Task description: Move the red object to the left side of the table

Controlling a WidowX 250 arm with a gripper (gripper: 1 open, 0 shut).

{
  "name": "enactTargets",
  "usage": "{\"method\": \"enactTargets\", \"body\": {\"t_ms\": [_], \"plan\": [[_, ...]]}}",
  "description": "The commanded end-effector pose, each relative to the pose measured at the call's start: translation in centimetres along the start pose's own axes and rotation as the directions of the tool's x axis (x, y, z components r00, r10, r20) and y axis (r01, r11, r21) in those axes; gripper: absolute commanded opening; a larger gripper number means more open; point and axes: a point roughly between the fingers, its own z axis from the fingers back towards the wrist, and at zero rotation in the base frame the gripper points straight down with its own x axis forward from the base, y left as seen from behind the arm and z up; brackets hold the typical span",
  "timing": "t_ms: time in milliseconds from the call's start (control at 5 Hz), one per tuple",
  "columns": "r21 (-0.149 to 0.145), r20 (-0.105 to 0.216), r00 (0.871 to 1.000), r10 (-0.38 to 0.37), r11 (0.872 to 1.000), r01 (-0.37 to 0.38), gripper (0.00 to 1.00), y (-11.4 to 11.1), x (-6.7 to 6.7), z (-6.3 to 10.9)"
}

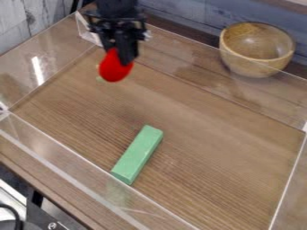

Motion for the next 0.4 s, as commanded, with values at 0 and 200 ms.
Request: {"method": "enactTargets", "body": {"t_ms": [0, 200], "plan": [[0.043, 0.048, 0.999, -0.009, 0.999, 0.007, 0.00, 2.8, 0.3, 1.1], [0.052, 0.046, 0.999, 0.007, 0.999, -0.010, 0.00, 4.1, 0.4, 0.4]]}}
